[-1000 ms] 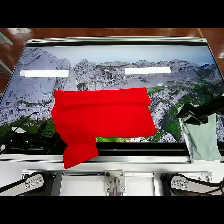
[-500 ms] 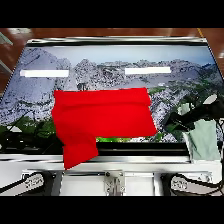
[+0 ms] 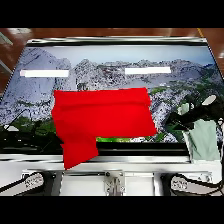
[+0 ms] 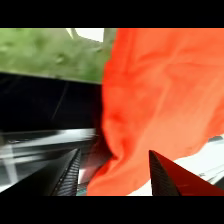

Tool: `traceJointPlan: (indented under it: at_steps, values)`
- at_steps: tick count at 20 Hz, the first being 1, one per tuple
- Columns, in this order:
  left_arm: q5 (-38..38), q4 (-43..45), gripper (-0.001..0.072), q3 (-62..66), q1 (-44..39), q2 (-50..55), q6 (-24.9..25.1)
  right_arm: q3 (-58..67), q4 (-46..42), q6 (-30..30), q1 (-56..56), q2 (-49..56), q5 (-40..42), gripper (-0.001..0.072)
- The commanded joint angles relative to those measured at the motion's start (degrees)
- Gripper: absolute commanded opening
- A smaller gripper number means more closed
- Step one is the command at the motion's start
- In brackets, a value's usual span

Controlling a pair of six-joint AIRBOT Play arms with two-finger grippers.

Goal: Fold the shirts.

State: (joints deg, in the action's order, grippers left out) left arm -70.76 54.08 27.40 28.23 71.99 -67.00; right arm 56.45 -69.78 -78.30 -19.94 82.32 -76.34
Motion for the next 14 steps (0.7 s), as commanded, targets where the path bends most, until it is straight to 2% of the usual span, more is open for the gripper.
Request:
traceJointPlan:
  at_steps: [1, 2, 6, 7, 9, 10, 11, 13, 14]
  values:
    - [3.2, -2.7, 0.0504, 0.1, -1.2, 2.0, 0.4, 0.0, 0.3, -0.5, 0.1, 0.0, 0.4, 0.0611]
    - [4.2, -2.7, 0.044, 0.1, -1.5, 2.9, 0.4, 0.0, 0.3, -0.6, 0.1, 0.0, 0.5, 0.0611]
    - [7.3, -3.9, 0.043, 0.1, -1.5, 6.0, 0.4, 0.0, 0.6, -1.7, 0.1, 0.0, 0.4, 0.0611]
    - [7.4, -4.2, 0.0356, 0.1, -1.5, 6.4, 0.7, 0.0, 0.6, -2.0, 0.1, 0.0, 0.5, 0.0611]
    - [7.8, -4.2, 0.03, 0.1, -1.5, 6.7, 0.8, -0.7, 1.0, -2.3, 0.7, 0.0, 0.9, 0.0611]
    - [7.5, -4.2, 0.0181, 0.1, -1.5, 6.6, 1.0, -1.8, 1.7, -2.3, 1.6, 0.0, 1.4, 0.0611]
    - [7.0, -4.2, 0.0121, 0.1, -1.5, 6.6, 1.4, -3.5, 2.8, -2.1, 2.9, 0.0, 2.3, 0.0611]
    - [4.7, -4.2, 0.0038, 0.1, -1.5, 6.6, 3.7, -6.8, 4.4, -0.9, 5.2, 0.0, 3.7, 0.0612]
    - [3.9, -4.2, 0.0038, 0.1, -1.5, 6.5, 4.7, -8.1, 4.4, -0.9, 5.8, 0.0, 4.2, 0.0611]
